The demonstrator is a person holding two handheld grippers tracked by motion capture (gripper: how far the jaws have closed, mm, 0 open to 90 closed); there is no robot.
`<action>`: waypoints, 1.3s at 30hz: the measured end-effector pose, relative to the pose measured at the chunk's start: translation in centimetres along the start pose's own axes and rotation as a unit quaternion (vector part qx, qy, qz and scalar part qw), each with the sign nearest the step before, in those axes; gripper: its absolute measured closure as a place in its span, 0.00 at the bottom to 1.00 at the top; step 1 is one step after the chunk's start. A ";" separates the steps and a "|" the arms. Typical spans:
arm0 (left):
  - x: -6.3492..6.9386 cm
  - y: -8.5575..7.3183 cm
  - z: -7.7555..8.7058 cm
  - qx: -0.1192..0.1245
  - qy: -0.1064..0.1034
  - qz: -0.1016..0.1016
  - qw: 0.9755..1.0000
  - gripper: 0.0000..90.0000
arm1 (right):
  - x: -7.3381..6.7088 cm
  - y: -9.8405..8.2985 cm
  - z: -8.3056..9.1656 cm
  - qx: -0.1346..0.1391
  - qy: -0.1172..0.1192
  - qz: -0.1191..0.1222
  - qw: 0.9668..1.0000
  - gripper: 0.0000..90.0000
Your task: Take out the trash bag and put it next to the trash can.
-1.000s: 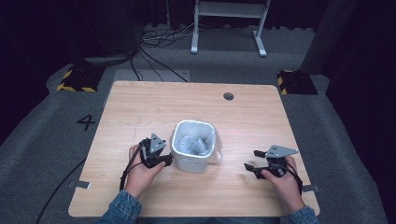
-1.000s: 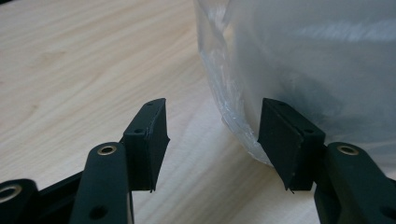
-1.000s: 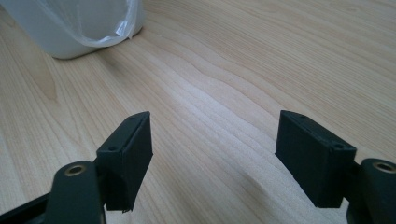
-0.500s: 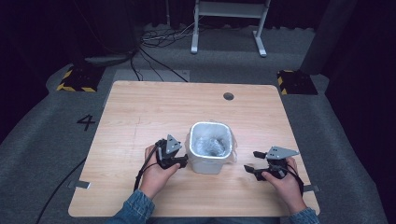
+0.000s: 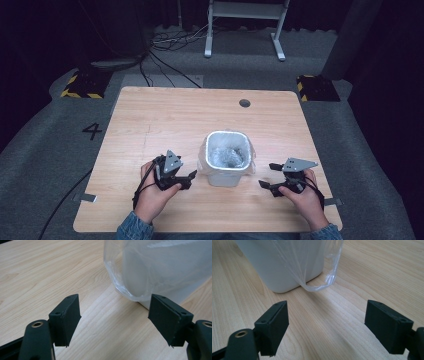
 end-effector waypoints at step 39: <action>2.5 2.5 1.8 0.053 -0.064 -0.032 0.996 1.00 | -3.8 2.8 -1.0 0.024 0.058 0.045 0.997 0.26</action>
Point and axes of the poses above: each handheld gripper's, and its own axes: z roughly backward along the jaws, y roughly out of its top, x roughly to its right, the point moved 10 cm from there along -z, roughly forward along the jaws, and after that the axes turned 5 degrees about y, right-handed, at the moved point
